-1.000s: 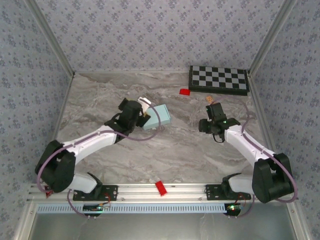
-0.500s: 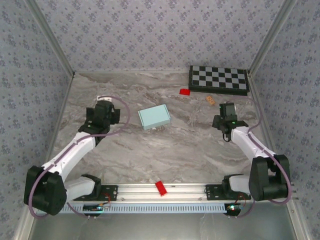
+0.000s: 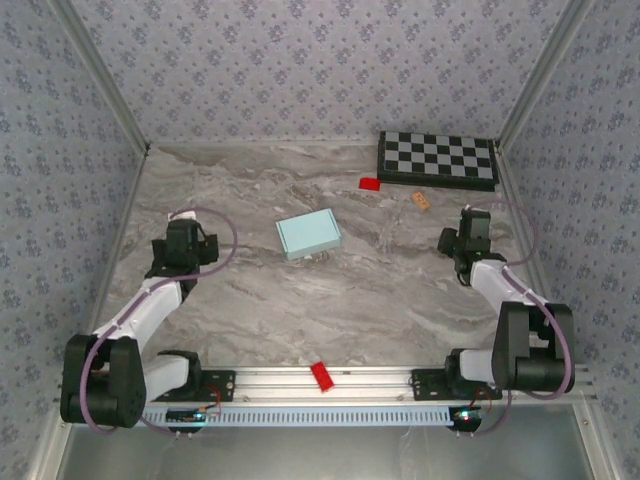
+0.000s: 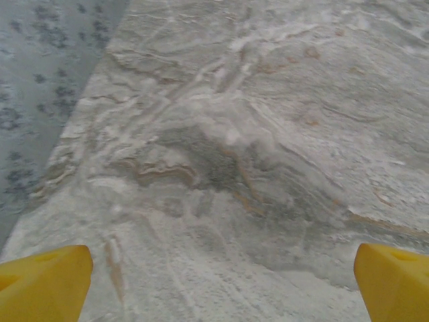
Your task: Fold the paper box
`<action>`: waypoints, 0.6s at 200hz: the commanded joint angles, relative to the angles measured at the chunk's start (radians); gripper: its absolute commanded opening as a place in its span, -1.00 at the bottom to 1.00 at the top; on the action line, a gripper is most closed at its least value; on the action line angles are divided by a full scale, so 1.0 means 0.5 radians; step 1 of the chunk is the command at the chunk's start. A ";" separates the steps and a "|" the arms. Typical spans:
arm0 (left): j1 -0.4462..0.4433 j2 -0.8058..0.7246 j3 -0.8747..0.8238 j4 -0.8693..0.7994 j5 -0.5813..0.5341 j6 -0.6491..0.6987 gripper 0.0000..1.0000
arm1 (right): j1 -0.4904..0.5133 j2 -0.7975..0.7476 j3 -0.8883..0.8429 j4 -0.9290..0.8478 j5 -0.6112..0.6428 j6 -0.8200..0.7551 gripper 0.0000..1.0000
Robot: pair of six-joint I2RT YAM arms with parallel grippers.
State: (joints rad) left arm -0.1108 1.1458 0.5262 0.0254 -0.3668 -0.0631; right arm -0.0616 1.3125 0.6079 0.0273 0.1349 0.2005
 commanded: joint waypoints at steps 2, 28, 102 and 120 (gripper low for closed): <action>0.033 0.044 -0.105 0.402 0.262 0.080 0.99 | -0.023 0.057 -0.038 0.226 -0.108 -0.088 0.07; 0.106 0.116 -0.221 0.680 0.463 0.103 0.99 | -0.036 0.110 -0.073 0.438 -0.184 -0.146 0.08; 0.239 0.340 -0.246 1.101 0.801 0.142 0.99 | -0.039 0.128 -0.352 1.146 -0.394 -0.313 0.21; 0.276 0.393 -0.244 1.205 0.864 0.136 0.99 | -0.040 0.150 -0.373 1.233 -0.404 -0.363 0.21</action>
State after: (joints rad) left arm 0.0040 1.3121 0.3988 0.5011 -0.0158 -0.0010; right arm -0.0746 1.3697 0.4381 0.5034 -0.0341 0.0750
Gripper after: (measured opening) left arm 0.996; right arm 0.605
